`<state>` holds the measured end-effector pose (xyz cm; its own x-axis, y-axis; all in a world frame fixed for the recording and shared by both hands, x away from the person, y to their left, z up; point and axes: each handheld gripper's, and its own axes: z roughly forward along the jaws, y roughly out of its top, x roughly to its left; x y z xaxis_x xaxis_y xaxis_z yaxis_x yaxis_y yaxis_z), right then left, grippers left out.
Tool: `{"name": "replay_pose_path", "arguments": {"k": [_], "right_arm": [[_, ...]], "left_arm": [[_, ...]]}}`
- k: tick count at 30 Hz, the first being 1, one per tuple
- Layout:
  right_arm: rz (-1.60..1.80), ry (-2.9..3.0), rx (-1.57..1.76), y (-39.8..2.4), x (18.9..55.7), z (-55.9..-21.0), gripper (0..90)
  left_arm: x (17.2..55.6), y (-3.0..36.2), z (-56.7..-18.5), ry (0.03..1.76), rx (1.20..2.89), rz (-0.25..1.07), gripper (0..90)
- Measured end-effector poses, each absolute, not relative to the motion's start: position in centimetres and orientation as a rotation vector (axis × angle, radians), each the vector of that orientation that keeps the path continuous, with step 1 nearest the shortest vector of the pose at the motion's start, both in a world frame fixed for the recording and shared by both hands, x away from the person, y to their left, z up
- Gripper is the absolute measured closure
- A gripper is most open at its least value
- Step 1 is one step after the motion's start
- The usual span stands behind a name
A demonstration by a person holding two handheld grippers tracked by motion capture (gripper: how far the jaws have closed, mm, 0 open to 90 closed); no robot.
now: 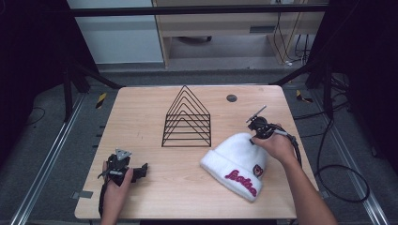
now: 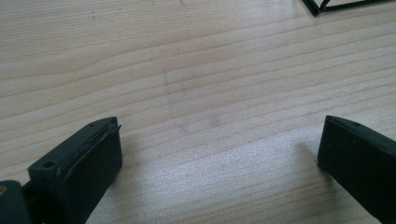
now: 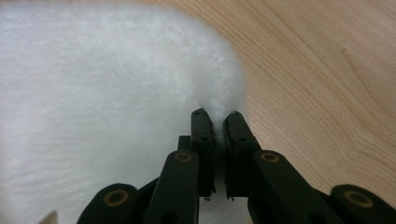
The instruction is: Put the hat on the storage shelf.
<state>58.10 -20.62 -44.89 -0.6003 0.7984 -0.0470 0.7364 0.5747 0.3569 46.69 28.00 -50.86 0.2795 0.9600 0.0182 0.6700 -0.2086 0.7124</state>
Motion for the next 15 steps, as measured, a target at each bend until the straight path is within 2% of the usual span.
{"name": "replay_pose_path", "arguments": {"k": [15], "right_arm": [[0.609, 2.533, 1.150, -19.9, 54.9, -40.5, 84.9]], "left_arm": [[46.7, 28.0, -50.9, 1.459, 1.960, 0.632, 0.0]]}}
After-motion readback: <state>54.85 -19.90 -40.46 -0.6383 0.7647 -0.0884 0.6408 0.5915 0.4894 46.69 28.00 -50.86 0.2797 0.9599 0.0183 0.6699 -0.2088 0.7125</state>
